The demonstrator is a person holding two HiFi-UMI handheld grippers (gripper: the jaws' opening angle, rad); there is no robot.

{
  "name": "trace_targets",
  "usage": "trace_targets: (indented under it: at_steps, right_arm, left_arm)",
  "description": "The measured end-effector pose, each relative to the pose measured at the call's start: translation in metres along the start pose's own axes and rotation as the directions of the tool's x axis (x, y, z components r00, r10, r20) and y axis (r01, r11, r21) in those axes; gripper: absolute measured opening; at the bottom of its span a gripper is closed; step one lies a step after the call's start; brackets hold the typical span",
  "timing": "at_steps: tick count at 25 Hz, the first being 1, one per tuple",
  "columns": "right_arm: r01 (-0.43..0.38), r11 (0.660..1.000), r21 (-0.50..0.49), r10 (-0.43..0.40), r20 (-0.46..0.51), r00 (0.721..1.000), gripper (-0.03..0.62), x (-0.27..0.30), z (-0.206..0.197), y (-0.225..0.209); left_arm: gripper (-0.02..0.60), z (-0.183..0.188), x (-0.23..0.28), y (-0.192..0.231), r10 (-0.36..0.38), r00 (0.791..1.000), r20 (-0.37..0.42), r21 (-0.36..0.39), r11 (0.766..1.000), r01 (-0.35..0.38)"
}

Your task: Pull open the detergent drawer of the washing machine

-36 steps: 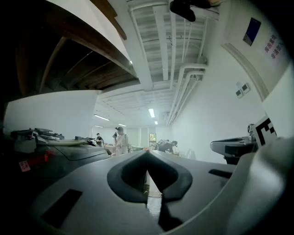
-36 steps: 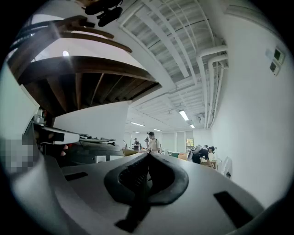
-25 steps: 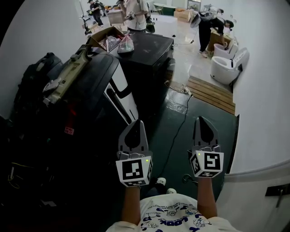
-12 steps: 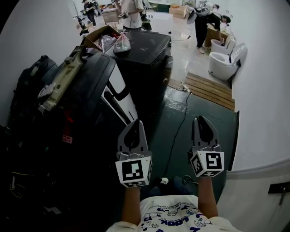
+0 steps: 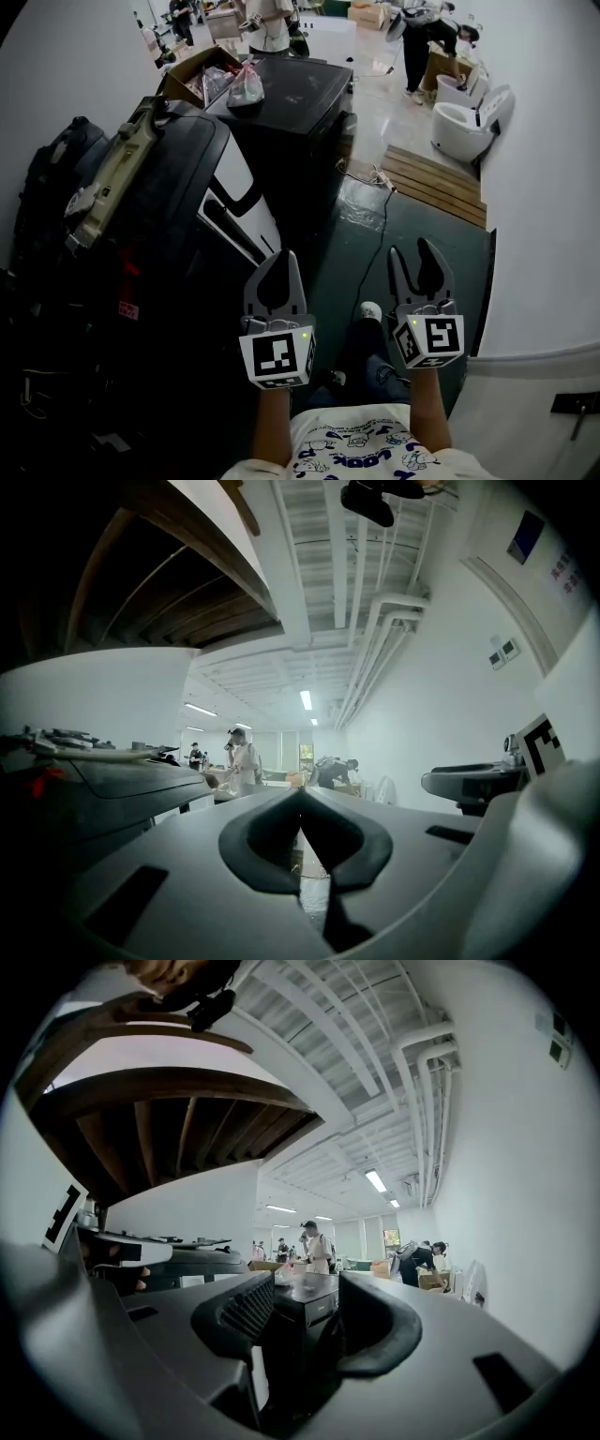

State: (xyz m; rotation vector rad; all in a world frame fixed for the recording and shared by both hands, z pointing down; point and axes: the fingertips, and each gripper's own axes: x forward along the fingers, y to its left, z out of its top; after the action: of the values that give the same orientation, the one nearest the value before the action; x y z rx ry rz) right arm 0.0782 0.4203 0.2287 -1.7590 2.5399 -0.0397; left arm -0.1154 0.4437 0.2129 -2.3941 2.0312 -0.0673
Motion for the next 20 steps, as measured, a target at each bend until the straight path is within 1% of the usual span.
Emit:
trace_targets:
  at_steps: [4,9,15,20]
  right_arm:
    - [-0.013,1.000,0.010,0.013,0.007,1.000,0.212,0.034,-0.002,-0.023]
    - [-0.050,0.998,0.025,0.050,0.020,0.999,0.212,0.092,-0.001,-0.060]
    - [-0.130,0.991,0.013,0.129,0.021,0.991,0.212,0.175,0.009,-0.110]
    - [-0.192,0.981,0.002,0.192,0.038,0.981,0.212,0.244,0.024,-0.154]
  left_arm:
    - [0.014,-0.002,0.035,-0.002,0.023,1.000,-0.004,0.005,1.000,-0.023]
    - [0.014,-0.003,0.094,-0.006,0.064,0.998,-0.011,0.012,0.998,-0.064]
    - [0.014,0.009,0.177,-0.014,0.128,0.992,-0.007,0.006,0.992,-0.128]
    - [0.014,0.023,0.249,-0.023,0.189,0.982,0.012,0.002,0.982,-0.189]
